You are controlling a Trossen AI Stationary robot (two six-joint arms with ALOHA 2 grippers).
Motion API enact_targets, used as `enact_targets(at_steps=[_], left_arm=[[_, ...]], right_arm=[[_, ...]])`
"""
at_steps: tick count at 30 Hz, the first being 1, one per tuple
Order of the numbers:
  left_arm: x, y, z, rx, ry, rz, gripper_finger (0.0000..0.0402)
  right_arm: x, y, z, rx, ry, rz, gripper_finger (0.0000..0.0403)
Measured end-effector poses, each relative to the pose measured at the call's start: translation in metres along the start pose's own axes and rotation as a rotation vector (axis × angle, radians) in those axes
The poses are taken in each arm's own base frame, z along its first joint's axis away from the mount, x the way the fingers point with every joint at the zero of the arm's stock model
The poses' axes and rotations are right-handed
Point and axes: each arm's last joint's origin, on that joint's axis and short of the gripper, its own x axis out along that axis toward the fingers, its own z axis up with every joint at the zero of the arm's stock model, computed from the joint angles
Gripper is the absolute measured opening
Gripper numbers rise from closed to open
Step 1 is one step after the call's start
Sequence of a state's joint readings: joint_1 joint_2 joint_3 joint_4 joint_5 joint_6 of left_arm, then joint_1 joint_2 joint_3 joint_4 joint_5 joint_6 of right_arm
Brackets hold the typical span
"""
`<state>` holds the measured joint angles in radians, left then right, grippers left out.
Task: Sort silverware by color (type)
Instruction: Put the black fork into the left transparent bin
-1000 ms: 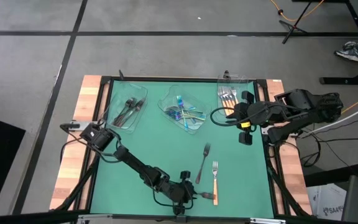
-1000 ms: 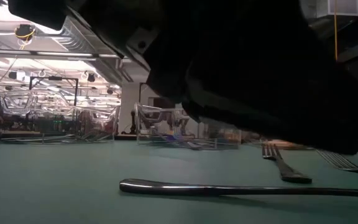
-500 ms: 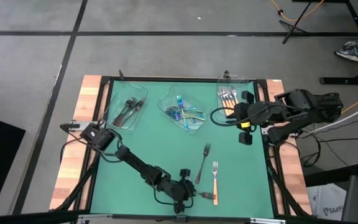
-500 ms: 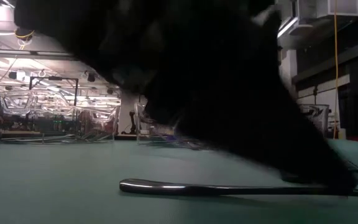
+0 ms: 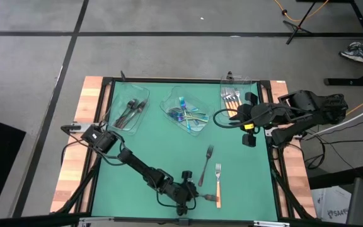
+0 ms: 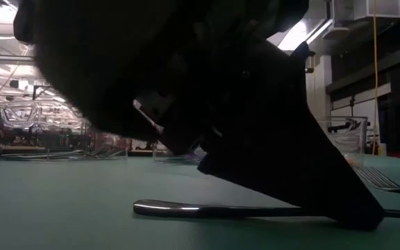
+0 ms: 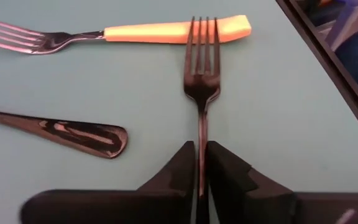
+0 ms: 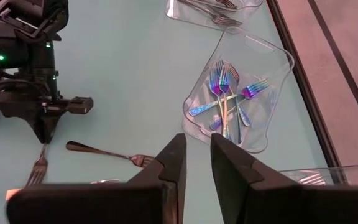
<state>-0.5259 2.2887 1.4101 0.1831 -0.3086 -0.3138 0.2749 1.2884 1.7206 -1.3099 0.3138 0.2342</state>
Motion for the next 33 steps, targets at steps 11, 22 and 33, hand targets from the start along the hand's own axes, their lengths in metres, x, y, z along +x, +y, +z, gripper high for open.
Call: enact_targets(at_steps=[11,22,33], left_arm=[[-0.003,-0.001,0.002,-0.064,-0.003,0.02,0.0007],[-0.018,-0.001,0.019,-0.186,-0.053,0.037,0.0004],[-0.071,0.01,0.052,-0.156,-0.015,0.176,0.0003]], right_arm=[[0.013,-0.002,-0.027,0.064,0.042,-0.011,0.0062],[0.039,-0.001,-0.063,0.111,0.064,-0.002,0.0062],[0.056,0.001,-0.075,0.105,0.108,-0.013,0.0062]])
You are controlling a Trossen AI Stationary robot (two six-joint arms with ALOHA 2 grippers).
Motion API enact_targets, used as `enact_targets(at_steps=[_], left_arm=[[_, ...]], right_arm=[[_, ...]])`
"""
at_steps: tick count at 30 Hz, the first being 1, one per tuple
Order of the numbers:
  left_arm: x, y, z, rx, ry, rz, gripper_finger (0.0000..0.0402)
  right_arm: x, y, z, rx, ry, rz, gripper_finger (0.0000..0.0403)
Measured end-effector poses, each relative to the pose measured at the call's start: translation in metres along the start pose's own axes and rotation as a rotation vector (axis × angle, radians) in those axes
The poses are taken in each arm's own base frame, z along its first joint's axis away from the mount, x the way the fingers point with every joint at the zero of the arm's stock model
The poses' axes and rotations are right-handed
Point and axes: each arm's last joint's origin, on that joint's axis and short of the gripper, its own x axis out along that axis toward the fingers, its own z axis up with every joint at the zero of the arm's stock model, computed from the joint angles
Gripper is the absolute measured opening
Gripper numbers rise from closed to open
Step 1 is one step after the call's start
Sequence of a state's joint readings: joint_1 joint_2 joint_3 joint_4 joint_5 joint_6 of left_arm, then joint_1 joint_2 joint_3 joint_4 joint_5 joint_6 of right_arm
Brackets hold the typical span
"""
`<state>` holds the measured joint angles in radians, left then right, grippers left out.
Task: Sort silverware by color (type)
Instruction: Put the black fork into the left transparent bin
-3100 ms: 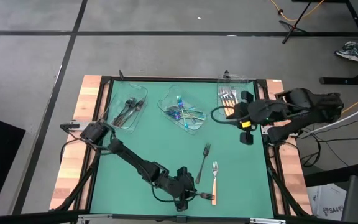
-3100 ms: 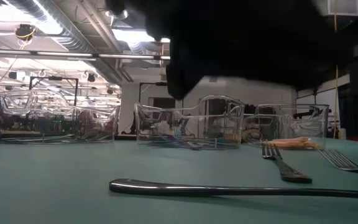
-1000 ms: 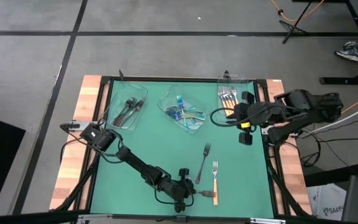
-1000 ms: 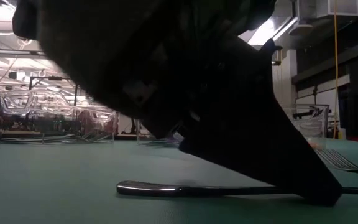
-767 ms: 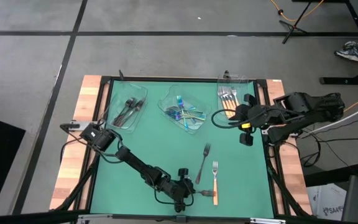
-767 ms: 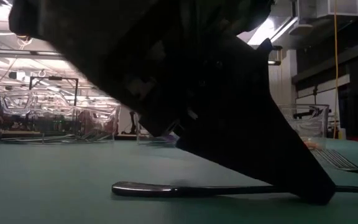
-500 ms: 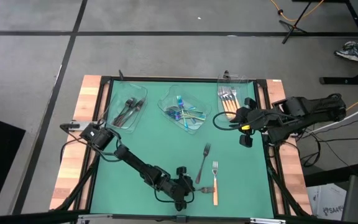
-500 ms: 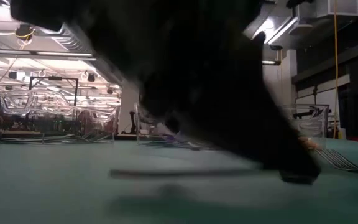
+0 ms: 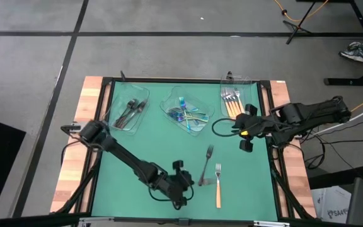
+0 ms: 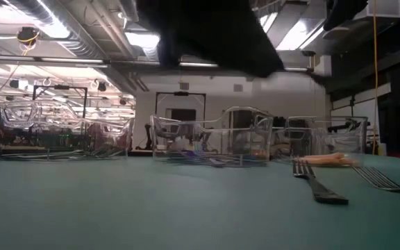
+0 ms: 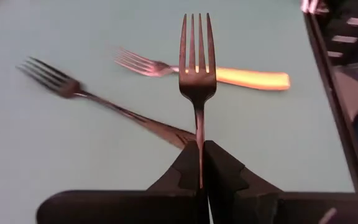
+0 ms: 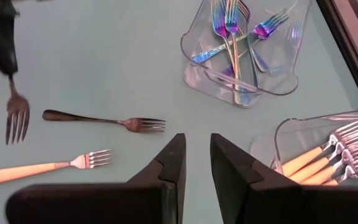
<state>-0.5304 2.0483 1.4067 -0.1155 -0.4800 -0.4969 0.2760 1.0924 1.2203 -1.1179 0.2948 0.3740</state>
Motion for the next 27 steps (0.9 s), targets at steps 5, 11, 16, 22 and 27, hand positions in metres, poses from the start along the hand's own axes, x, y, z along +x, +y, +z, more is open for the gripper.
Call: enact_targets(at_steps=[5,11,16,22,27], left_arm=[[-0.034,0.013,0.019,0.012,-0.001,0.111,0.0003],[-0.083,0.035,0.04,0.046,-0.009,0.246,0.0003],[-0.126,0.059,0.052,0.024,-0.006,0.347,0.0003],[-0.175,0.09,0.058,-0.006,-0.003,0.477,0.0002],[-0.202,0.113,0.057,-0.034,0.011,0.575,0.0002]], right_arm=[[0.0,0.0,0.0,0.001,-0.001,0.0,0.0062],[0.0,0.0,0.0,0.0,-0.001,0.0,0.0062],[0.0,0.0,0.0,0.002,-0.006,0.002,0.0062],[0.001,0.0,0.001,0.003,-0.008,0.003,0.0062],[0.0,0.001,0.001,0.004,-0.014,0.005,0.0062]])
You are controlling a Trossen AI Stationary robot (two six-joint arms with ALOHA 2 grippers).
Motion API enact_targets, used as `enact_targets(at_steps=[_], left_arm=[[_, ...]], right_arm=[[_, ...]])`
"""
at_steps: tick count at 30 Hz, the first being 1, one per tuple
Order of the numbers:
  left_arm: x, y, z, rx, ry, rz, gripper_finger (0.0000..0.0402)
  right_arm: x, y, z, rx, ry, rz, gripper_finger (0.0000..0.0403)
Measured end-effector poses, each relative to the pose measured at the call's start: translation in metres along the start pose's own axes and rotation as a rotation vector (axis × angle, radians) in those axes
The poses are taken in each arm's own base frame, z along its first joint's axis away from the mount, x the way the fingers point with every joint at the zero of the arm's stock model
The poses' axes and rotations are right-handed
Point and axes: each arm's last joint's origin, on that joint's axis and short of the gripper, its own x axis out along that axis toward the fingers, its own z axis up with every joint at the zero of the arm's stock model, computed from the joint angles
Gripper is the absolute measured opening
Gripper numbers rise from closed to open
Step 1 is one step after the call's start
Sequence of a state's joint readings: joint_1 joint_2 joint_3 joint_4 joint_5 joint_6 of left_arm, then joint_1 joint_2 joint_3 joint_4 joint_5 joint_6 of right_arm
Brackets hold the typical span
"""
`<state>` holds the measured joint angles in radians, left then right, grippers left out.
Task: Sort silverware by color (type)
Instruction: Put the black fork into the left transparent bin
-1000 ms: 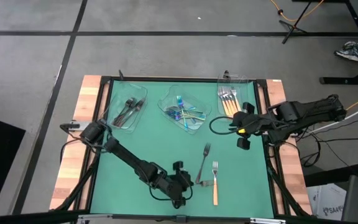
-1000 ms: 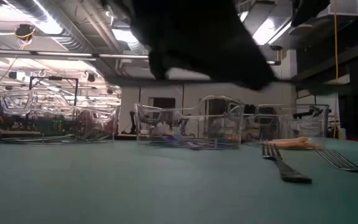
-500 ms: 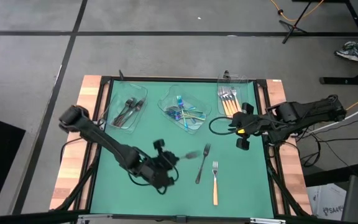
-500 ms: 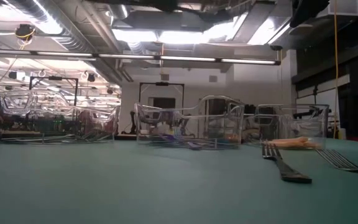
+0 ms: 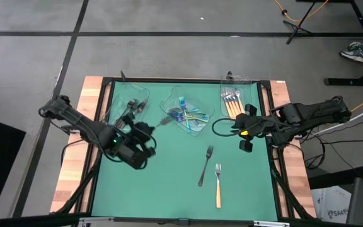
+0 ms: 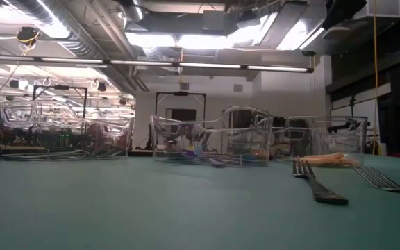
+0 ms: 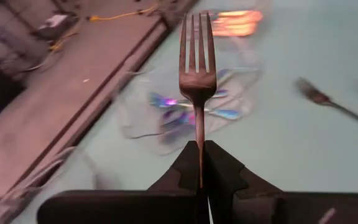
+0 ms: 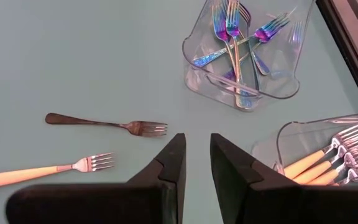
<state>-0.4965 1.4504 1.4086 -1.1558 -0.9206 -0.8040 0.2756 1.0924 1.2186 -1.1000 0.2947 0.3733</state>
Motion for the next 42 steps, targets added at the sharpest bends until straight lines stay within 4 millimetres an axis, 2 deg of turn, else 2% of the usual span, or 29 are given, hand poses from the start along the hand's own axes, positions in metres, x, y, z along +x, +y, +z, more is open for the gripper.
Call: enact_targets(at_steps=[7,25,29,37,42], left_arm=[[0.0,0.029,-0.002,0.004,0.057,0.113,0.0002],[0.022,0.071,-0.007,0.015,0.207,0.335,0.0002],[0.031,0.081,-0.029,-0.019,0.228,0.374,0.0002],[0.054,0.107,-0.1,-0.095,0.238,0.411,0.0002],[0.066,0.123,-0.137,-0.165,0.221,0.428,0.0002]], right_arm=[[0.0,0.0,0.0,0.0,0.0,0.0,0.0062],[0.0,0.0,0.0,0.0,0.0,0.0,0.0062],[0.0,0.0,0.0,-0.001,0.001,0.0,0.0062],[0.0,0.0,0.0,-0.001,-0.004,0.001,0.0062],[0.0,0.0,0.001,0.001,-0.011,0.003,0.0062]])
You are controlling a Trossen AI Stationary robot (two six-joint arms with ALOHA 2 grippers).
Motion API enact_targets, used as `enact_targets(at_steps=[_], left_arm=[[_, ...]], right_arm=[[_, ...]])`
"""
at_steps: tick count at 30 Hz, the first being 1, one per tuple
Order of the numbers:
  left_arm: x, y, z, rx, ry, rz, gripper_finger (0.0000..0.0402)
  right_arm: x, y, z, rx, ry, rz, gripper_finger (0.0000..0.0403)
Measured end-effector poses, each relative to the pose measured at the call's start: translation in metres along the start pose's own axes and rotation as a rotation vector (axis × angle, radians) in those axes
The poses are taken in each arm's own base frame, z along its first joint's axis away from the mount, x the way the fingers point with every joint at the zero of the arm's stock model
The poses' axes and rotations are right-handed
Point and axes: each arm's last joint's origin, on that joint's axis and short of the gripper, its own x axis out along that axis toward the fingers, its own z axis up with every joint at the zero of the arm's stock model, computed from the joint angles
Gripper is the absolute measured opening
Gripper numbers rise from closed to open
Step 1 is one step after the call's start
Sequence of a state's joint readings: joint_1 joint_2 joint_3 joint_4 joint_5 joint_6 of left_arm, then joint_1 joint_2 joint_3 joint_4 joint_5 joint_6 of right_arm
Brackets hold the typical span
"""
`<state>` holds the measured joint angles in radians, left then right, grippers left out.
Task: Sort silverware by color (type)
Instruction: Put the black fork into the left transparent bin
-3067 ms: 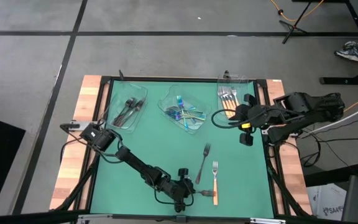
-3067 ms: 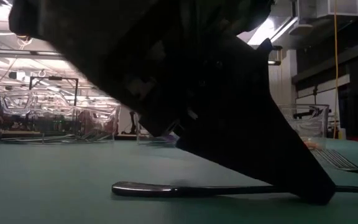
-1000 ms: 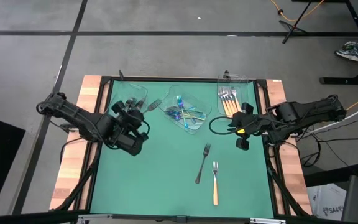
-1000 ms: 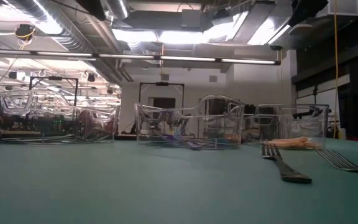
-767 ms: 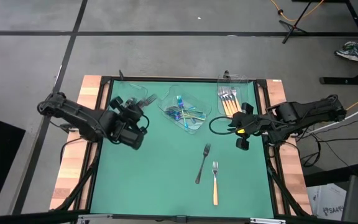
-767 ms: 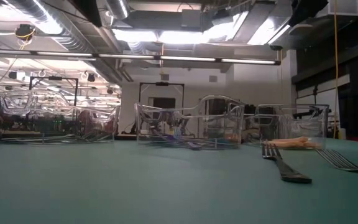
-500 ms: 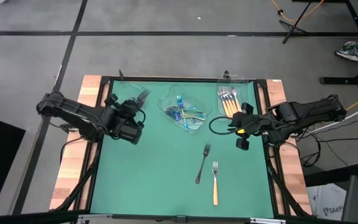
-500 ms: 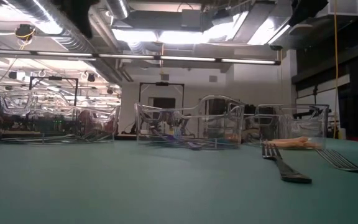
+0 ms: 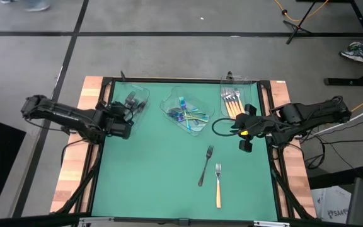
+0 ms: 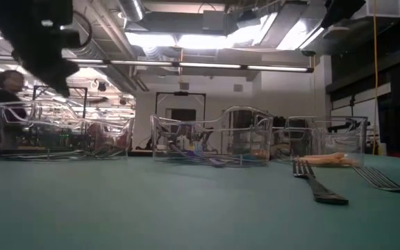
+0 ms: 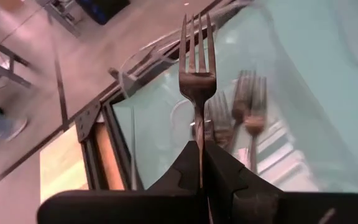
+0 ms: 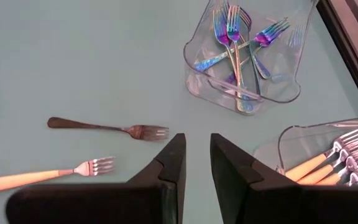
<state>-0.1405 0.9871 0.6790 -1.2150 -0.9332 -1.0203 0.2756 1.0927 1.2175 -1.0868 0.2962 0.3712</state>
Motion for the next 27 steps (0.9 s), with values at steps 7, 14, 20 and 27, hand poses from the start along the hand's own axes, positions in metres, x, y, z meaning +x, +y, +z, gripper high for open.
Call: enact_targets(at_steps=[7,14,20,27], left_arm=[[0.025,0.004,-0.025,-0.008,-0.039,-0.048,0.0002],[0.041,0.001,-0.027,-0.028,-0.072,-0.111,0.0002],[0.055,0.004,-0.027,-0.055,0.009,-0.155,0.0002],[0.066,0.013,-0.025,-0.135,0.1,-0.159,0.0002]], right_arm=[[0.0,0.002,0.005,0.017,-0.052,0.02,0.0062],[0.0,0.002,0.007,0.024,-0.065,0.025,0.0062],[0.0,0.003,0.007,0.024,-0.066,0.026,0.0062],[0.0,0.003,0.007,0.024,-0.066,0.026,0.0062]])
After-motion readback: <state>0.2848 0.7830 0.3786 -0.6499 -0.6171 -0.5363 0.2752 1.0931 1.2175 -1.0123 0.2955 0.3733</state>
